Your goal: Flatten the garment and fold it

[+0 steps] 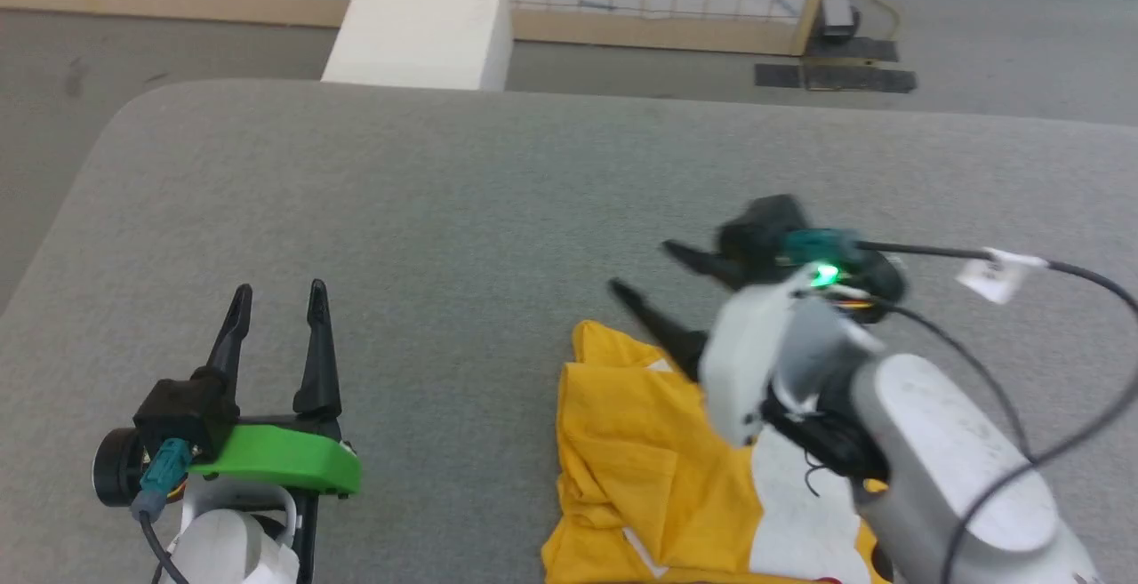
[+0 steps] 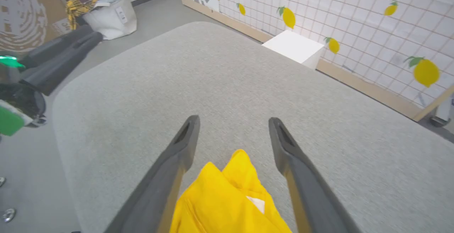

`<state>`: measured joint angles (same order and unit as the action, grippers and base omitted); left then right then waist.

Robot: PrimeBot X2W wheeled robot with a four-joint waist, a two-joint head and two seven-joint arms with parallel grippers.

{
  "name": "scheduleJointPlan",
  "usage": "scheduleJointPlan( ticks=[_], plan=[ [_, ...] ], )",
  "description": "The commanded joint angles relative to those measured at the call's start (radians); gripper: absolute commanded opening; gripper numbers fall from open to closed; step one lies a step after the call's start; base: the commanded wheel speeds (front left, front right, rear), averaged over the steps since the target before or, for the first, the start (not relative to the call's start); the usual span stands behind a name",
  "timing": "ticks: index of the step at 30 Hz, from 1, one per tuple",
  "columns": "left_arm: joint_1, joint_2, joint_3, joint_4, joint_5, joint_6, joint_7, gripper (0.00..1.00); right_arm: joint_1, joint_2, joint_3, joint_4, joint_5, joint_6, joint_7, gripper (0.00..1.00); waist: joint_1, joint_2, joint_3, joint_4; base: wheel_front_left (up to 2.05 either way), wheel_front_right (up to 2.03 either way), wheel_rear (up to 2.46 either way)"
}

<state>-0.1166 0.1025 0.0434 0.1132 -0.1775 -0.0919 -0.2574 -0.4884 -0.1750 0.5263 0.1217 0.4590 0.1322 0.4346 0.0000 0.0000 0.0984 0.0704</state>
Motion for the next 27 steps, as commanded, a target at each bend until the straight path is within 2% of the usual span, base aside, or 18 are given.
scheduleJointPlan(
  ticks=[1,5,14,21,27],
  plan=[
    [0.012,0.002,-0.002,-0.011,0.017,0.006,-0.004,1.00,0.042,-0.010,-0.042,-0.016,-0.042,-0.002,-0.028,1.00,0.0000,0.0000,-0.021,-0.052,0.00,0.00,0.00],
    [0.024,-0.003,-0.003,-0.025,0.029,0.011,-0.004,1.00,0.147,-0.011,-0.171,-0.065,-0.143,-0.002,-0.051,1.00,0.0000,0.0000,-0.017,-0.083,0.00,0.00,0.00],
    [0.021,-0.014,-0.018,-0.023,0.040,0.007,-0.004,1.00,0.393,0.041,-0.399,-0.120,-0.309,-0.002,0.043,1.00,0.0000,0.0000,0.007,-0.086,0.00,0.00,0.00],
    [0.013,-0.021,-0.022,-0.019,0.034,0.002,-0.004,1.00,0.460,0.079,-0.468,-0.071,-0.375,-0.002,0.120,1.00,0.0000,0.0000,0.036,-0.062,0.00,0.00,0.00],
    [-0.002,-0.023,-0.020,-0.018,0.031,-0.002,-0.004,1.00,0.448,0.095,-0.469,0.014,-0.377,-0.002,0.158,1.00,0.0000,0.0000,0.066,-0.038,0.00,0.00,0.00]
  ],
)
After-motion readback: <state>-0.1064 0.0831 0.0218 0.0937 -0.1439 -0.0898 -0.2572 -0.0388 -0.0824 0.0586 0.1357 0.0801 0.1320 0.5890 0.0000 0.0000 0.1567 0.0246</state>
